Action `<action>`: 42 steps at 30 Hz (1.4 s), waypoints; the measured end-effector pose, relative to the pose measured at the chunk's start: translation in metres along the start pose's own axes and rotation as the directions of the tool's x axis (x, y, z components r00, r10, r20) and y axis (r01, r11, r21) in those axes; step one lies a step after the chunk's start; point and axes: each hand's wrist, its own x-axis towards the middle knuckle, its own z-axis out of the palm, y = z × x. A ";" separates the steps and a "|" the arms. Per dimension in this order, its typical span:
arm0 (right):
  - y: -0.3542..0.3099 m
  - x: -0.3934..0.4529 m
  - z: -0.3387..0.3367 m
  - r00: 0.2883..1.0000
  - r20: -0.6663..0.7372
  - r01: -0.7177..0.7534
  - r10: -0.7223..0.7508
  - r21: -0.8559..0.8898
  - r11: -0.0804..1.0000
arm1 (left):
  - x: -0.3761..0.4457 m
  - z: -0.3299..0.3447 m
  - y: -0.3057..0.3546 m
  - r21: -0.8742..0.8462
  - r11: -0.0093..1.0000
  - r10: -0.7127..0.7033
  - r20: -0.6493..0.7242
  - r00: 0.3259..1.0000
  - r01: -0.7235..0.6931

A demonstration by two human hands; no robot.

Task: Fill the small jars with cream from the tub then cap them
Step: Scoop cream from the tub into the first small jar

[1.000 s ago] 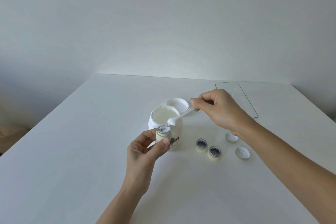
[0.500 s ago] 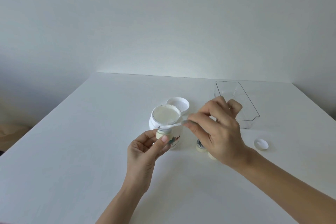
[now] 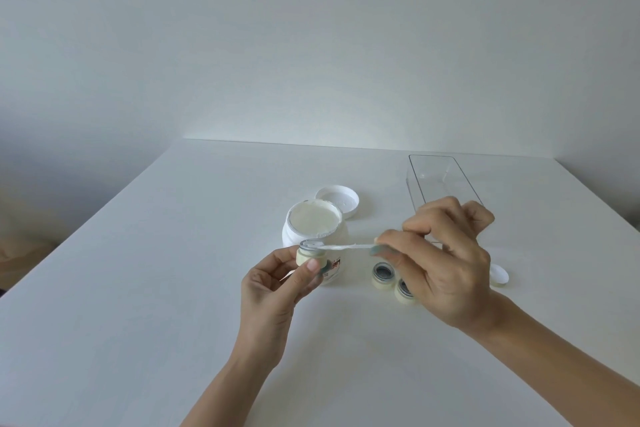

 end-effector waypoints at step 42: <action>0.046 0.040 0.060 0.187 0.708 -0.956 0.680 -0.029 0.293 | -0.014 0.014 -0.006 0.078 0.995 -0.069 0.068 0.995 0.063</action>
